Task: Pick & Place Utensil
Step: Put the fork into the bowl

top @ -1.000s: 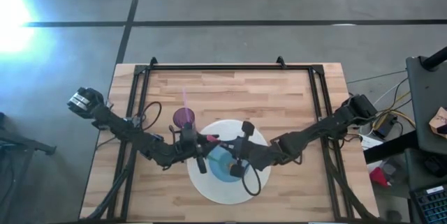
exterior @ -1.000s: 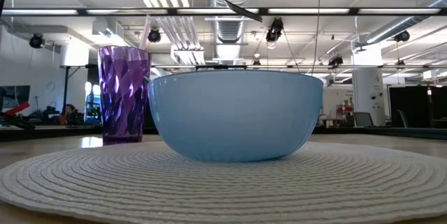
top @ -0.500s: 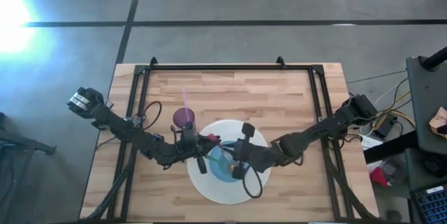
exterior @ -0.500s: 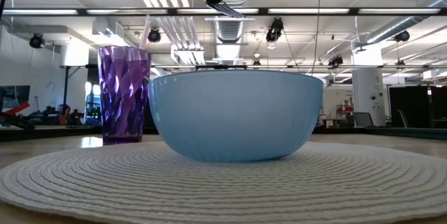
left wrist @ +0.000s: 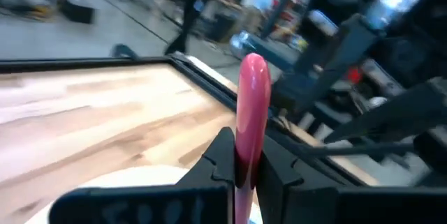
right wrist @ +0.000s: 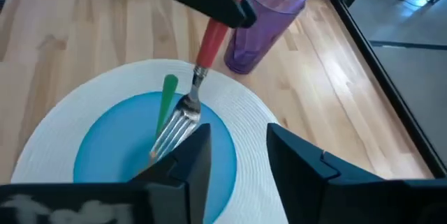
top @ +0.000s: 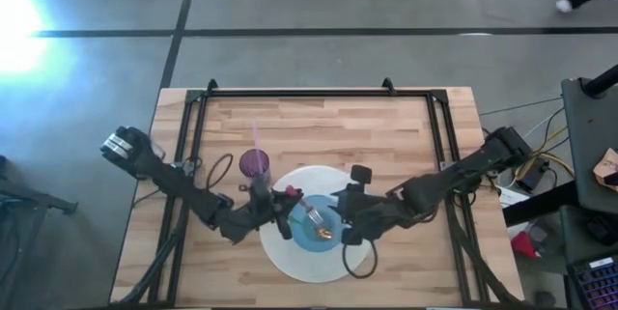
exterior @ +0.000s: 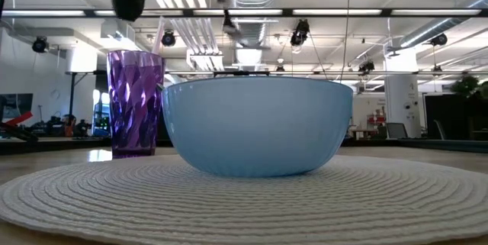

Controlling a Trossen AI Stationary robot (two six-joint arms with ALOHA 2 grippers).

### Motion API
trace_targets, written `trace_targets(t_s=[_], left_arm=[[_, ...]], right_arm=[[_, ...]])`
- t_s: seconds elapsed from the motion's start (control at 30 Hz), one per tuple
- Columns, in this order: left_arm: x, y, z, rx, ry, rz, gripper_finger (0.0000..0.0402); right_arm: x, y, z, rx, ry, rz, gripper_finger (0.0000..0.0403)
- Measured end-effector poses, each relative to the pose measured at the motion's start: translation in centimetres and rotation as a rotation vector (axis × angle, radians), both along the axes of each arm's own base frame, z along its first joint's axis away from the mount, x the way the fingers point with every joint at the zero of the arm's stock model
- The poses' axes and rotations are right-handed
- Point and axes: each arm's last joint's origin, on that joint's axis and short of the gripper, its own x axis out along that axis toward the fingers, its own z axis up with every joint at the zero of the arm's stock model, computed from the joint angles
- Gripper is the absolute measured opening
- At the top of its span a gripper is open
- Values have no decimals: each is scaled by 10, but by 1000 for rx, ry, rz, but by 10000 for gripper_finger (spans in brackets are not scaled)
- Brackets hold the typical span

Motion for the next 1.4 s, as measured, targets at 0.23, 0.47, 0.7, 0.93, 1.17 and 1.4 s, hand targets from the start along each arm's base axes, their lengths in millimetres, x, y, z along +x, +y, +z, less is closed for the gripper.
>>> trace_targets(t_s=[0.23,0.47,0.7,0.93,1.17,1.4], left_arm=[[2,-25,-16,-30,-51,148,21],[14,-43,-28,-15,-50,219,21],[22,-52,-48,-25,-56,259,26],[24,-55,-64,-31,-65,288,27],[27,-57,-86,-37,-66,303,25],[28,-58,-101,-25,-54,310,26]], right_arm=[[-13,-3,7,-9,16,11,154],[-15,-4,2,-18,35,11,156],[-16,-1,1,-12,39,26,143],[-17,1,0,-9,44,36,134],[-18,3,-1,35,55,57,136],[-18,3,-1,56,49,41,141]])
